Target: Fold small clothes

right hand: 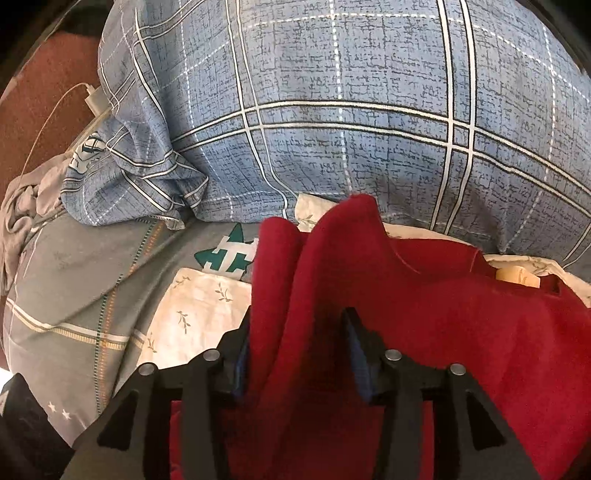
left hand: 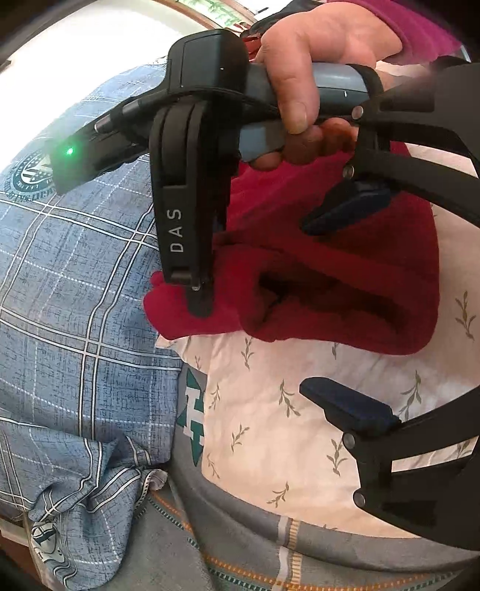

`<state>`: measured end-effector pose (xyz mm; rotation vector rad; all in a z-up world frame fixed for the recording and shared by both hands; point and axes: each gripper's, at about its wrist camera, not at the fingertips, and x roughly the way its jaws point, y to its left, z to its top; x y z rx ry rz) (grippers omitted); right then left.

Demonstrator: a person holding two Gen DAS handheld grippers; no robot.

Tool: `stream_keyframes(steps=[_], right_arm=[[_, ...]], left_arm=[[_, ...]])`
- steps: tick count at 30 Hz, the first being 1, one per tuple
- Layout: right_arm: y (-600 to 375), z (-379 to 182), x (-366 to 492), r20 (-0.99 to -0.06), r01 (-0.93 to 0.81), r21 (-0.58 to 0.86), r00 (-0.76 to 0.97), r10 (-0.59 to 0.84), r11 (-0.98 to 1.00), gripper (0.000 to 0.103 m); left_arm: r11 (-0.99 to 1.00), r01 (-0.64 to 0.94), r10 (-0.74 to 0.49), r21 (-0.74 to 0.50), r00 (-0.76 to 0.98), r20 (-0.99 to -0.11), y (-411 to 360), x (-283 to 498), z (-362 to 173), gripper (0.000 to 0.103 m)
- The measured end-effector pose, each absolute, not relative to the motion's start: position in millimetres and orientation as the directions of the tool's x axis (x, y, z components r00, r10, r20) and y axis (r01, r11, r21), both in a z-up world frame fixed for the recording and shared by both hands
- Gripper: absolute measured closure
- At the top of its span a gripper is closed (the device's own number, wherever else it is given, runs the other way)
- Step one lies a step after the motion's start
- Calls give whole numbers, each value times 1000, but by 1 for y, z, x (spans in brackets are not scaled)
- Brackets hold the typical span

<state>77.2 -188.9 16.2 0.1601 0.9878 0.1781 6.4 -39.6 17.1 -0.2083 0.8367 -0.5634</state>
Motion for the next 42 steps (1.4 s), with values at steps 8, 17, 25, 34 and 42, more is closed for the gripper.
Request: stream_keyframes(steps=[8,17,25,34,42], right_arm=[[-186,18,74,-804,-94,209,551,226,973,65],[-200,10,74,-804,-78,241,543,244,967,51],[-194,17,66,-802,-60,222,557,217,973,62],[-191,26,50,-761,-70,251,602,241,966,80],[-219,65,16,-691,-118,262,670,271,958,82]], left_arm=[[839,397,-540,-371,530,-654,-44,3,11,24],[841,389,-537,-375,527,-658,-45,4,6,24],[847,388,-528,-364,531,-662,-46,5,4,24],[843,446,-523,-302,542,-658,-58,-8,12,70],[836,475,-530,-273,576,-622,-68,-31,41,82]])
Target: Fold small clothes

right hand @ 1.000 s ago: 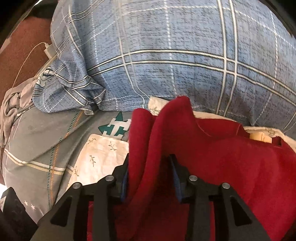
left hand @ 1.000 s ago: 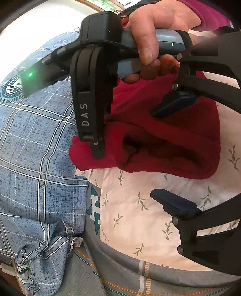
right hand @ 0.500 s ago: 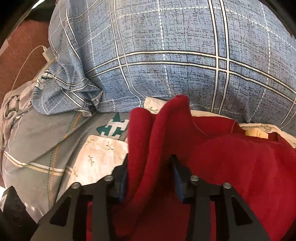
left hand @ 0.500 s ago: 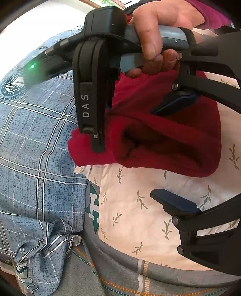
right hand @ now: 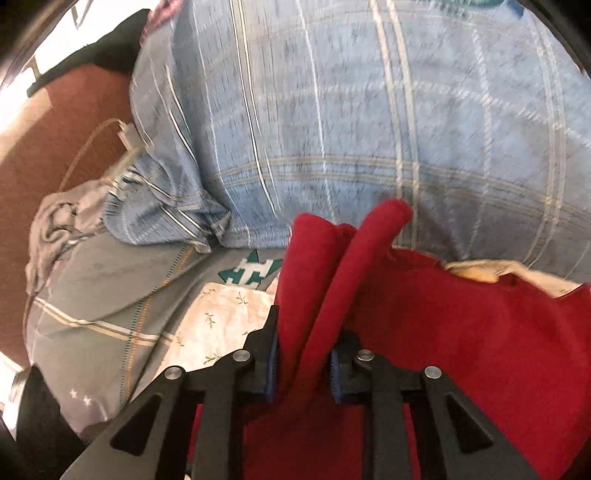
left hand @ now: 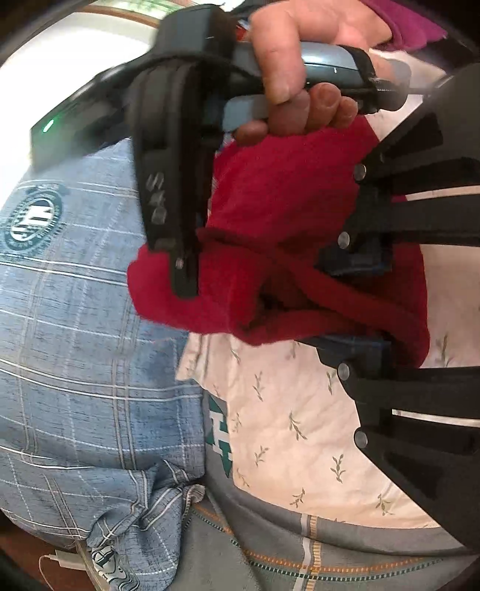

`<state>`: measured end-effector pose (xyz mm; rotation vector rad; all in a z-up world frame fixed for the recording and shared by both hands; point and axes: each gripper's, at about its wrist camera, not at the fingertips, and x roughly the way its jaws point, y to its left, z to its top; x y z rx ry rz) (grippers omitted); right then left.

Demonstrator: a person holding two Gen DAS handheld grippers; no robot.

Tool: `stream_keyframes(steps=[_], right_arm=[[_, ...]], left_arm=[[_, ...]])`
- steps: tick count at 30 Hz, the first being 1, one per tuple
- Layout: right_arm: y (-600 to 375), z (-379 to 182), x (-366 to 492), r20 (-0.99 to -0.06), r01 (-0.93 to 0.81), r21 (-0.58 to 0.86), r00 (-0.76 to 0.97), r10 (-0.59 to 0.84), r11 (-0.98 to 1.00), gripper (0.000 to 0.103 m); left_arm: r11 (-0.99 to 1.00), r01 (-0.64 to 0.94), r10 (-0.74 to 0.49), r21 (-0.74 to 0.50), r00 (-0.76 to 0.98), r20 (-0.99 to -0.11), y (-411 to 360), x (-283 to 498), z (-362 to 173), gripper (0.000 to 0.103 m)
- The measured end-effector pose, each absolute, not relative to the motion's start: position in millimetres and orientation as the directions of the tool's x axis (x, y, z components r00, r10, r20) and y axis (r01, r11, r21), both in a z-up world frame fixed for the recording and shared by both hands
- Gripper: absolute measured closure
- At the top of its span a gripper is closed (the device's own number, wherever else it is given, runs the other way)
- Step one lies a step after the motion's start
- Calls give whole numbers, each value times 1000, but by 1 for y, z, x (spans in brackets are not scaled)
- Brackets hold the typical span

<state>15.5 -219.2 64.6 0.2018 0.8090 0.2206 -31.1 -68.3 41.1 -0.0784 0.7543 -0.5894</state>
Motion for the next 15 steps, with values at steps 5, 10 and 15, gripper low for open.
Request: stream_keyframes(steps=[5,10,15], right_arm=[[-255,91,-16,-644,-127,259,716,269,957,83],[-317,106,-51,-614,-59,255,761,209,965,84],[-387,86,-72,-647,66,258,752,122,964,85]], left_arm=[[806,537,-562,-248,565,-604,-97,-46,68,84],[731,647,-622,-217,501,-602,-164,-68,84,85],[672,709,-650,-214,426,-629,-227,-84,76,85]])
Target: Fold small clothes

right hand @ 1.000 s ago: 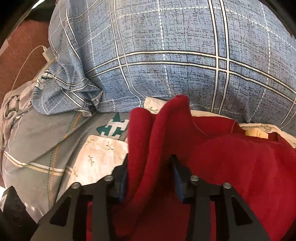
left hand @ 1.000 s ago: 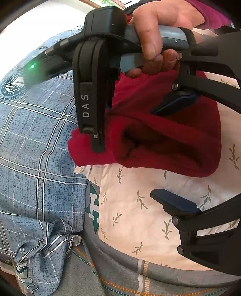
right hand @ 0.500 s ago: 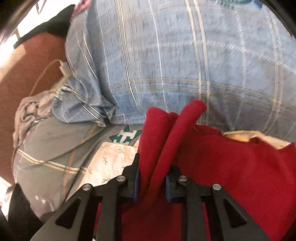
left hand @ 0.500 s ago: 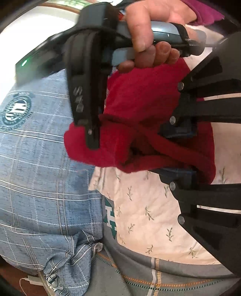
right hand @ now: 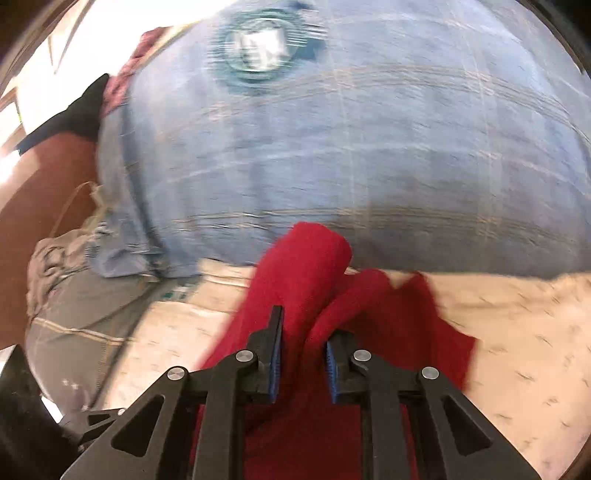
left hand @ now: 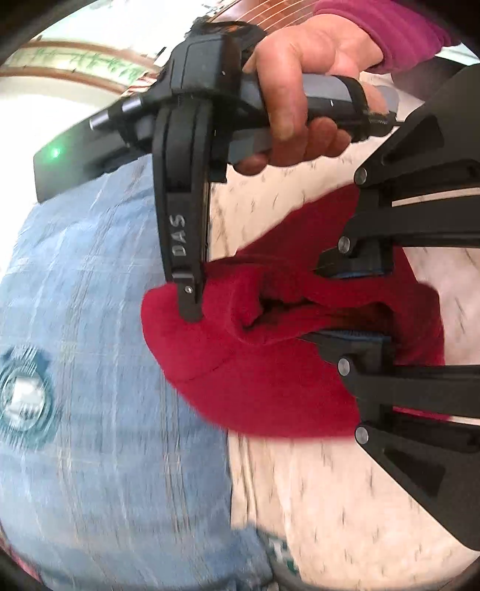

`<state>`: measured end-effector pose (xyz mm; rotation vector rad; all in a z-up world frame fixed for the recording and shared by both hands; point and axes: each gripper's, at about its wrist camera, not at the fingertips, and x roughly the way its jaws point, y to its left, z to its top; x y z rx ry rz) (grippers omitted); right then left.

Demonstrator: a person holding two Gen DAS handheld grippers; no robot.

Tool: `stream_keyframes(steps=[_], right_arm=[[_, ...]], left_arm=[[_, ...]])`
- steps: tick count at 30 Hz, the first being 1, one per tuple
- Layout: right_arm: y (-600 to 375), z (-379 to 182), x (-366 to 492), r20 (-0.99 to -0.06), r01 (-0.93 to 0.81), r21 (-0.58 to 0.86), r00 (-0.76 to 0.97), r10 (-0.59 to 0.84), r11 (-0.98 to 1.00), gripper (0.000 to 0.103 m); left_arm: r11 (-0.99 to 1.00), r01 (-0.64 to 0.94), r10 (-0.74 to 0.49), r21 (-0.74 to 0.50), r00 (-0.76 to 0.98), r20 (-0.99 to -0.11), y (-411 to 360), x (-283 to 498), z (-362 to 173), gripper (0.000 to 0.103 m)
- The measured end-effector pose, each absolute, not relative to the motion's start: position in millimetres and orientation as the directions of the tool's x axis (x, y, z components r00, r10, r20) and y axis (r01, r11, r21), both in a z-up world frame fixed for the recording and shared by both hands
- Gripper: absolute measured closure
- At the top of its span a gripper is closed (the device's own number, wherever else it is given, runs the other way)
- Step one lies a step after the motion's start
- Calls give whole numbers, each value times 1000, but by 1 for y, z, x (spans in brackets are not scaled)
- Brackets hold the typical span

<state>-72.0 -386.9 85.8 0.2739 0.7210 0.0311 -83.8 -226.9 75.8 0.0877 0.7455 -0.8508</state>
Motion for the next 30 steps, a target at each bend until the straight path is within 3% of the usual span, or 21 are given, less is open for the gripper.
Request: stream_keyframes(steps=[4,7,8,9,11,12,14,16,17,22,23,24,26,30], right_arm=[[-425,48,-73,-708,183,251,704,51,951,85],[-438,19,-67,-747,214,275,661,69,937,80],[-441,18,-70,-739,222,289,670,69,931,68],[-444,21,-74,-734,230,298,676,68,926,63],[-452,30,-85,-727,247,341,681,88,907,53],[-454,34,-93,-719,242,375,685,116,895,49],[-453,40,-111,-687,207,434,706,173,877,29],[-446,41,-125,-654,172,481,723,222,859,16],[-442,38,-128,-653,164,496,718,242,853,16],[-419,17,-118,-682,194,514,684,260,836,16],[-414,13,-114,-687,193,509,679,261,839,21],[-410,11,-112,-696,194,487,676,243,852,27],[-404,11,-111,-719,213,402,676,163,890,67],[-408,39,-133,-670,176,289,739,67,941,83]], left_arm=[[654,718,-639,-237,358,-681,-265,-88,50,85],[635,734,-627,-242,307,-716,-270,-93,42,73],[617,748,-636,-245,291,-715,-265,-95,45,63],[602,761,-641,-242,280,-714,-259,-98,49,57],[595,779,-640,-197,311,-702,-236,-103,63,33],[607,776,-636,-173,343,-691,-225,-105,68,31],[643,753,-619,-138,405,-673,-199,-102,77,30],[685,716,-596,-135,445,-669,-181,-94,77,30],[712,688,-582,-143,464,-668,-174,-86,74,30],[769,604,-544,-210,445,-712,-164,-65,52,30],[772,601,-538,-207,445,-716,-168,-67,48,30],[775,599,-531,-200,447,-720,-168,-70,47,30],[774,603,-528,-191,450,-721,-173,-70,45,30],[764,619,-539,-184,456,-708,-179,-73,54,30]])
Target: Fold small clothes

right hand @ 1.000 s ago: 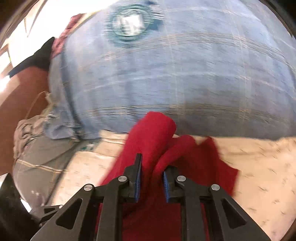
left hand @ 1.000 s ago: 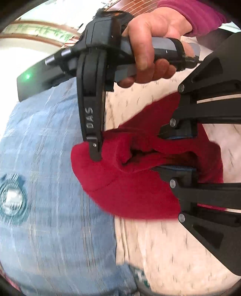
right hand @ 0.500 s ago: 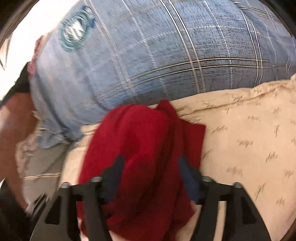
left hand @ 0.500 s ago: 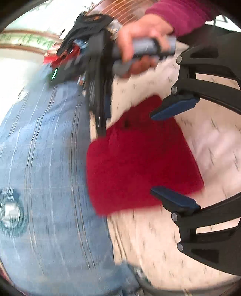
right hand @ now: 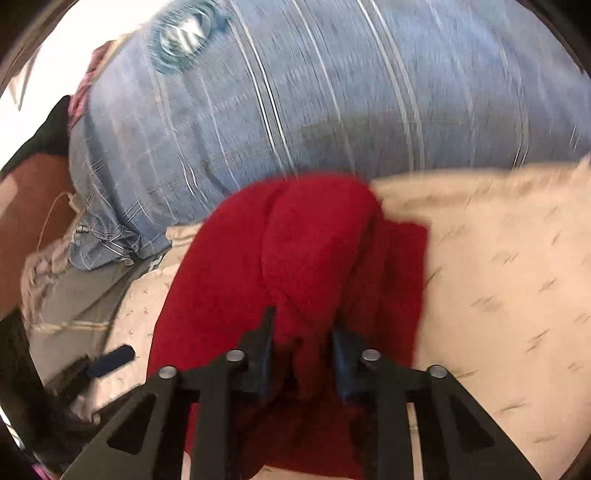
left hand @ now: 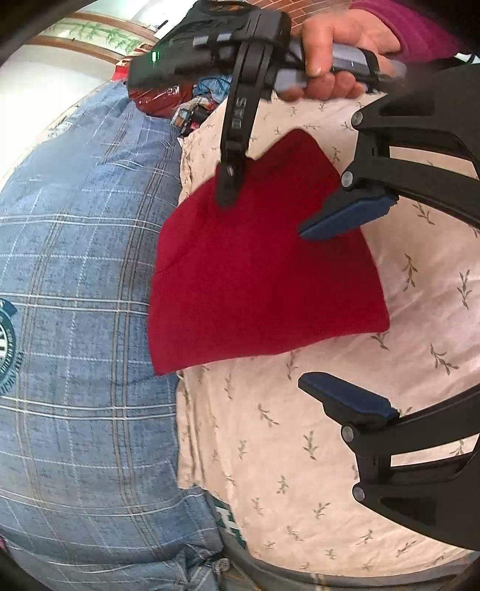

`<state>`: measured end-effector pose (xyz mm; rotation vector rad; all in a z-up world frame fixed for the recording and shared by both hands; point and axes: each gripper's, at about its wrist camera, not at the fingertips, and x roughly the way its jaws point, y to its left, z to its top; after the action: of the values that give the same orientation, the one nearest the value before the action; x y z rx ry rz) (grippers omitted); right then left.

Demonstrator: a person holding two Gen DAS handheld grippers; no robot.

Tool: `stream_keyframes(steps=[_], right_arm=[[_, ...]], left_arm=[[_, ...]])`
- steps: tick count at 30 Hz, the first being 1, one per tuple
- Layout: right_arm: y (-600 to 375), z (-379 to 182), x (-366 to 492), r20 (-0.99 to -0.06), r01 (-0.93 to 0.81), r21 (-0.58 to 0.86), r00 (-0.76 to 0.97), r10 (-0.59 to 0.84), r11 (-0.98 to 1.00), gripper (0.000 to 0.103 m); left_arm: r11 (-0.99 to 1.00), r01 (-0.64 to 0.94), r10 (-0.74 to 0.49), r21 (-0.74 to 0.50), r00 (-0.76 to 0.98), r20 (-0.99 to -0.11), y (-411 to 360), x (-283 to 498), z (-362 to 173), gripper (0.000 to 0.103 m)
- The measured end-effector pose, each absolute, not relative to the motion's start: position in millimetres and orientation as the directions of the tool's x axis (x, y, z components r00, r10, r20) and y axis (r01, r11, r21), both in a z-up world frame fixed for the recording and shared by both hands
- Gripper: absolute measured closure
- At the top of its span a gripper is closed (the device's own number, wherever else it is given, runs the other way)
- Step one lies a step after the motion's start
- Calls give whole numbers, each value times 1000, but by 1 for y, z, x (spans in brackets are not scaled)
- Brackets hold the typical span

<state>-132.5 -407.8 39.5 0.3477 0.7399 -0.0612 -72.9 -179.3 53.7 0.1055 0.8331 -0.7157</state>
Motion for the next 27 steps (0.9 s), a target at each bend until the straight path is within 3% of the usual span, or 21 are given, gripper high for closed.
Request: stream_keyframes(steps=[3,6,10,11,14,18,19,20,21,22,27], right_arm=[[-408,55,-150,-640,169,173,769,-20,970,83],[-415,37,-141,-692,166,202,722,21,965,79],[-426,28,-147,-713,221,237,701,15,946,51],[-430,35,-153,-696,239,247,718,0,939,49],[-435,53,-161,-647,254,282,762,-12,925,49],[-431,53,-137,-670,275,245,741,-43,930,50],[-429,48,-125,-687,284,210,723,-65,935,56],[-427,39,-110,-714,286,142,693,-102,948,72],[-425,31,-100,-733,291,74,664,-146,954,73],[-427,20,-90,-751,298,44,639,-165,954,71],[-443,38,-117,-717,318,217,693,-70,923,64]], left_arm=[[766,624,-526,-155,470,-709,-186,-76,51,30],[772,619,-500,-141,456,-736,-196,-73,37,29],[781,602,-486,-166,419,-767,-193,-69,25,29],[779,605,-490,-167,420,-764,-191,-69,26,29],[778,612,-480,-139,437,-761,-191,-68,32,29],[777,618,-475,-119,452,-756,-197,-70,32,29],[774,623,-472,-114,447,-760,-199,-71,29,29],[772,625,-470,-114,442,-764,-201,-71,26,29],[771,627,-470,-116,436,-767,-203,-71,24,29],[768,629,-472,-120,430,-770,-204,-71,23,29],[768,627,-475,-131,420,-774,-203,-67,21,27]])
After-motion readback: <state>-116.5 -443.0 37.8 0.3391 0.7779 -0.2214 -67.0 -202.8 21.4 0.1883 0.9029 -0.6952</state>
